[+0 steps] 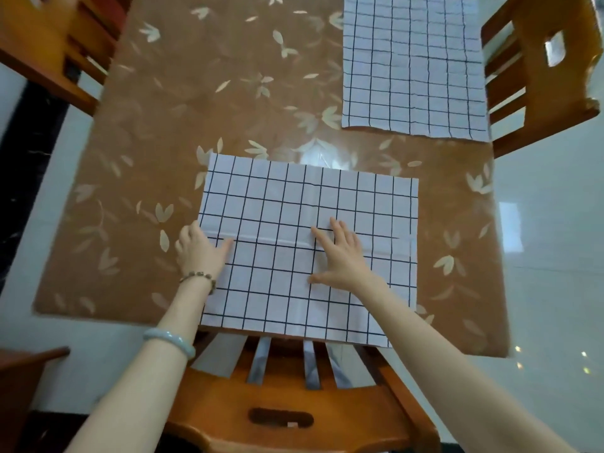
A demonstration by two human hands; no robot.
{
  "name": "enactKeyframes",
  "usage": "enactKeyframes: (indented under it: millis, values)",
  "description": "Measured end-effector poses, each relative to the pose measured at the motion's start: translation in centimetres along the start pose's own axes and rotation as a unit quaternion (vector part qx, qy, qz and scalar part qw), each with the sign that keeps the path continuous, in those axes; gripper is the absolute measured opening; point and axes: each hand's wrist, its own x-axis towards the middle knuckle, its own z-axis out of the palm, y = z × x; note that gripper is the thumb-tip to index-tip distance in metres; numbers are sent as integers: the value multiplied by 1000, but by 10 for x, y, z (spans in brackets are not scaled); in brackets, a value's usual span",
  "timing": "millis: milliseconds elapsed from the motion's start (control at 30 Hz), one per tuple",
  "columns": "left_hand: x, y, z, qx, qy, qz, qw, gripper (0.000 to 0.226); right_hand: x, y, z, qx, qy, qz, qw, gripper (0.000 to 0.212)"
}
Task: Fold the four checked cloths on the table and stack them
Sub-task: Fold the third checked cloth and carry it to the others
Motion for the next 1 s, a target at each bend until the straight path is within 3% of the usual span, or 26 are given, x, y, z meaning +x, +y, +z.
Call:
enactKeyframes:
  millis: [167, 333, 400, 467, 500, 567, 1000]
  values:
    - [10, 6, 7, 41, 57, -35, 997, 69, 7, 5, 9, -33, -15, 4, 999, 113]
    - [16, 14, 3, 1, 39, -68, 997, 74, 8, 7, 12, -48, -15, 3, 999, 115]
    - [20, 13, -4, -38, 22, -87, 995, 63, 8, 8, 13, -46, -16, 4, 999, 116]
    - [24, 8, -13, -59, 7, -54, 997, 30, 9, 7, 13, -45, -17, 3, 999, 116]
    - [25, 4, -18, -53, 8, -26, 998, 25, 9, 7, 13, -45, -17, 2, 999, 116]
    - [23, -1, -31, -25, 15, 32, 999, 34, 11, 3, 13, -45, -19, -1, 999, 116]
    - [-17, 36, -117, 51, 107, 256, 959, 31, 38, -43, 21, -20, -5, -11, 1000, 116]
